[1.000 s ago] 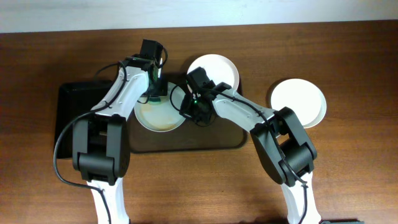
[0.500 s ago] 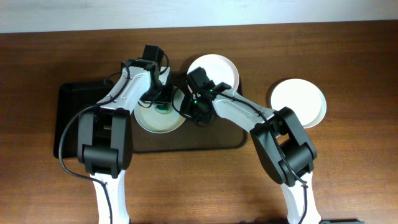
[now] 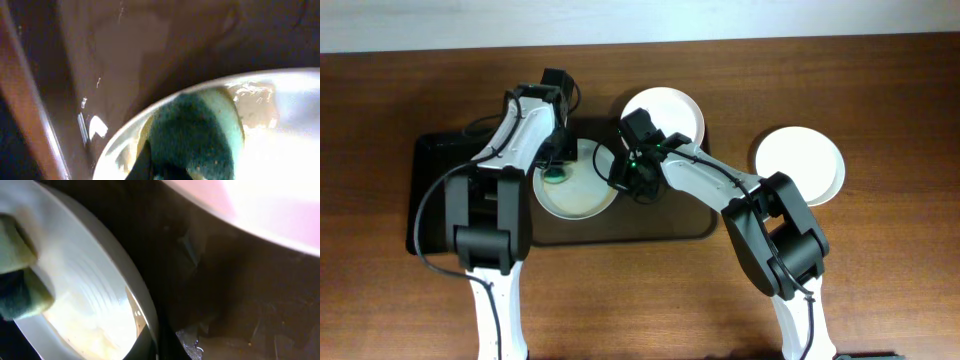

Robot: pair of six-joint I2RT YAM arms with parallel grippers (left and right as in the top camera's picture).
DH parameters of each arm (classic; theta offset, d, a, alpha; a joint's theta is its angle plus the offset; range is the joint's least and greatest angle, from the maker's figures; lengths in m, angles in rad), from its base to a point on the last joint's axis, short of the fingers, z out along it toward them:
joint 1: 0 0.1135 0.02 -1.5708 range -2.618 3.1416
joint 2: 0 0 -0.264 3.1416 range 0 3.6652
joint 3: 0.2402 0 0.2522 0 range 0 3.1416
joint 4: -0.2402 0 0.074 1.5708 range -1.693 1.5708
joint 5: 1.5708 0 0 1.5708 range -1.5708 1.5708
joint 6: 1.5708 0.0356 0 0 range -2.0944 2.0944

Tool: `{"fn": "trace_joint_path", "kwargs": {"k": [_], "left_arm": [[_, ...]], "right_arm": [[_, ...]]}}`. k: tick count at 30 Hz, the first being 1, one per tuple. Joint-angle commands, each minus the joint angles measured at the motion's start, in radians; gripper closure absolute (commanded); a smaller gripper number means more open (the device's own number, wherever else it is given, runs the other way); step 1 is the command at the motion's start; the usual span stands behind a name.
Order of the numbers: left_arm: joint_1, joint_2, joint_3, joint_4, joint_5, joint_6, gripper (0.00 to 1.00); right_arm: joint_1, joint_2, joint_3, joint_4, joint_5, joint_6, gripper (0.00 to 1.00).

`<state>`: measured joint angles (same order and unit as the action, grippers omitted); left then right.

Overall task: Clean dirty plates on tray and stack at the side
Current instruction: 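Scrub the pale blue-green plate with the sponge in the left gripper, then lift the pale blue-green plate with right gripper, carry it right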

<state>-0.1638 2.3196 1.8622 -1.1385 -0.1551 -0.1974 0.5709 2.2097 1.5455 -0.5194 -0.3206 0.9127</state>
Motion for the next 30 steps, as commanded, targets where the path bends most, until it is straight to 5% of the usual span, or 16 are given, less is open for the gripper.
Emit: {"fn": "trace_joint_path", "kwargs": {"k": [1, 8, 14, 30], "left_arm": [[0.037, 0.077, 0.17, -0.163, 0.026, 0.002, 0.99], [0.085, 0.077, 0.615, -0.386, 0.201, 0.095, 0.99], [0.18, 0.1, 0.618, -0.364, 0.223, 0.094, 0.99], [0.172, 0.163, 0.605, -0.358, 0.223, 0.094, 0.99]], "right_arm": [[-0.004, 0.069, -0.051, -0.035, 0.066, 0.009, 0.96], [-0.041, 0.051, -0.006, -0.097, 0.018, -0.099, 0.96], [0.0, -0.113, 0.077, -0.325, 0.329, -0.281, 0.96], [0.13, -0.237, 0.259, -0.644, 0.855, -0.359, 0.96]]}}
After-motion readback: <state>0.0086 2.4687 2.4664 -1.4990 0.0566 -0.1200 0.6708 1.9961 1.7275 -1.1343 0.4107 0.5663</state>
